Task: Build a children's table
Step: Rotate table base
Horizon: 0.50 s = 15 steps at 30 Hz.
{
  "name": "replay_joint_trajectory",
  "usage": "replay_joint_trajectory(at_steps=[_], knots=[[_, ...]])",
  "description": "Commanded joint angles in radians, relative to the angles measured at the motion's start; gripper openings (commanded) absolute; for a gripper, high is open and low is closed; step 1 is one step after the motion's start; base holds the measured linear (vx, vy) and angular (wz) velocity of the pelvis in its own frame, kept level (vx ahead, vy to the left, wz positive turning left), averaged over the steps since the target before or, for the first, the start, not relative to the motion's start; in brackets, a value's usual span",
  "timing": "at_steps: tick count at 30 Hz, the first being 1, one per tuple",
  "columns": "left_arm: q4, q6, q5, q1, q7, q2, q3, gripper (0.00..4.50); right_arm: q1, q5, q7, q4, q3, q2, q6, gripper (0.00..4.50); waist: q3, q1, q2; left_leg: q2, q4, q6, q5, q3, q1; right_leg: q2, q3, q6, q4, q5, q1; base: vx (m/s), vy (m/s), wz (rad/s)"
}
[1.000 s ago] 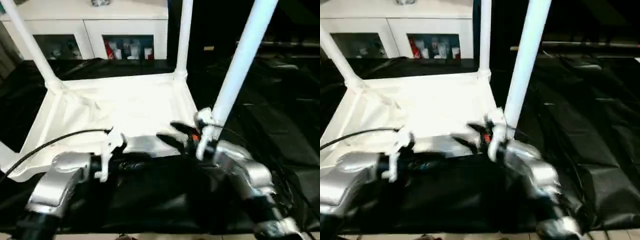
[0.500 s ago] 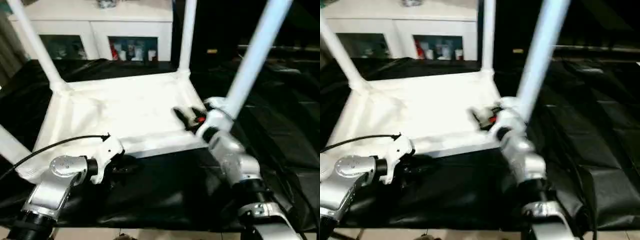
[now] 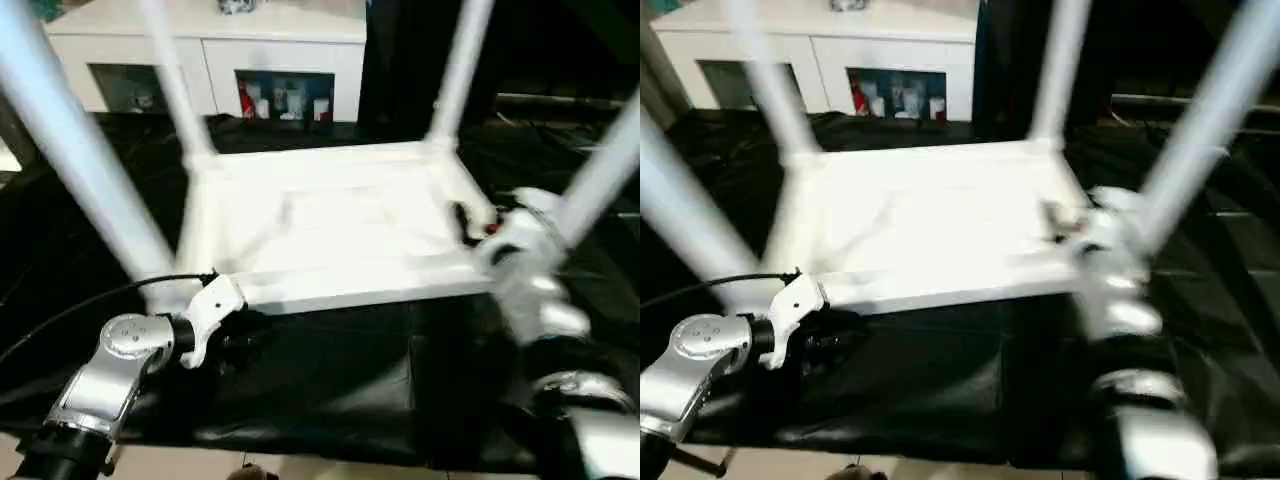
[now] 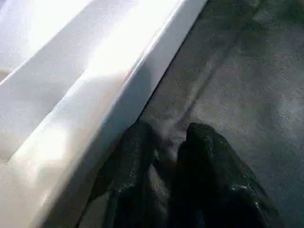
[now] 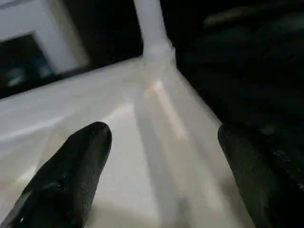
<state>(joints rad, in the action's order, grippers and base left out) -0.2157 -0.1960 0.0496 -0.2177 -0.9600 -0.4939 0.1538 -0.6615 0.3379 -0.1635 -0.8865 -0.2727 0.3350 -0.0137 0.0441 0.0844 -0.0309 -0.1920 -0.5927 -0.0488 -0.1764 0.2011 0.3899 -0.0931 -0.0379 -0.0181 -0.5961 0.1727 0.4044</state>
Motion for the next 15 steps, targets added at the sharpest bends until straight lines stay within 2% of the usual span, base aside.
replay_joint_trajectory(at_steps=[1,2,4,6,9,10,11,14,15], knots=[[-0.013,0.009,0.005,-0.014,0.017,-0.011,-0.028,1.57,-0.015,-0.018,-0.011,-0.029,-0.032,0.051,-0.030,4.04,-0.070,-0.008,0.005,-0.020,0.061,0.015,-0.179,-0.007,-0.028,-0.030,0.022,0.219,0.053,0.128,-0.039,0.000,0.000,0.00],[-0.018,0.014,0.019,-0.014,0.012,-0.011,-0.035,1.57,-0.017,-0.025,-0.047,-0.055,-0.029,0.086,-0.040,4.04,-0.069,-0.008,-0.003,-0.021,0.063,0.015,-0.185,-0.008,-0.025,-0.032,0.022,0.222,0.051,0.140,-0.038,0.000,0.000,0.00],[-0.017,0.016,0.041,-0.012,-0.005,-0.015,-0.047,1.57,-0.023,-0.036,-0.107,-0.080,-0.016,0.112,-0.051,4.04,-0.069,-0.011,-0.001,-0.022,0.061,0.013,-0.217,-0.008,-0.028,-0.030,0.020,0.233,0.056,0.163,-0.039,0.000,0.000,0.00],[-0.001,0.015,0.071,0.002,-0.034,-0.025,-0.063,1.57,-0.014,-0.051,-0.179,-0.064,0.020,0.114,-0.053,4.04,-0.068,-0.011,-0.007,-0.022,0.062,0.018,-0.223,-0.009,-0.026,-0.029,0.018,0.240,0.054,0.165,-0.039,0.000,0.000,0.00],[0.003,0.035,0.115,0.025,-0.070,-0.047,-0.101,1.57,0.024,-0.072,-0.285,0.002,0.085,0.096,-0.051,4.04,-0.068,-0.021,-0.009,-0.025,0.064,0.027,-0.228,-0.011,-0.020,-0.028,0.015,0.247,0.052,0.160,-0.043,0.000,0.000,0.00],[-0.004,0.031,0.134,0.031,-0.087,-0.061,-0.117,1.57,0.049,-0.074,-0.326,0.043,0.114,0.083,-0.048,4.04,-0.067,-0.024,-0.011,-0.026,0.064,0.032,-0.235,-0.010,-0.023,-0.027,0.014,0.251,0.053,0.163,-0.040,0.000,0.000,0.00],[-0.004,0.031,0.134,0.031,-0.087,-0.061,-0.117,1.57,0.049,-0.074,-0.326,0.043,0.114,0.083,-0.048,4.04,-0.066,-0.026,-0.010,-0.027,0.066,0.032,-0.241,-0.011,-0.022,-0.027,0.014,0.253,0.054,0.168,-0.041,0.000,0.000,0.00],[-0.030,0.059,0.185,0.031,-0.112,-0.079,-0.172,1.57,0.106,-0.086,-0.387,0.120,0.169,0.044,-0.060,4.04,-0.064,-0.028,-0.018,-0.028,0.069,0.018,-0.288,-0.011,-0.029,-0.028,0.015,0.257,0.058,0.218,-0.035,0.000,0.000,0.00],[-0.030,0.069,0.192,0.034,-0.115,-0.081,-0.183,1.57,0.114,-0.090,-0.394,0.130,0.176,0.038,-0.065,4.04,-0.063,-0.028,-0.016,-0.029,0.070,0.014,-0.303,-0.011,-0.030,-0.028,0.017,0.253,0.060,0.233,-0.034,0.000,0.000,0.00]])
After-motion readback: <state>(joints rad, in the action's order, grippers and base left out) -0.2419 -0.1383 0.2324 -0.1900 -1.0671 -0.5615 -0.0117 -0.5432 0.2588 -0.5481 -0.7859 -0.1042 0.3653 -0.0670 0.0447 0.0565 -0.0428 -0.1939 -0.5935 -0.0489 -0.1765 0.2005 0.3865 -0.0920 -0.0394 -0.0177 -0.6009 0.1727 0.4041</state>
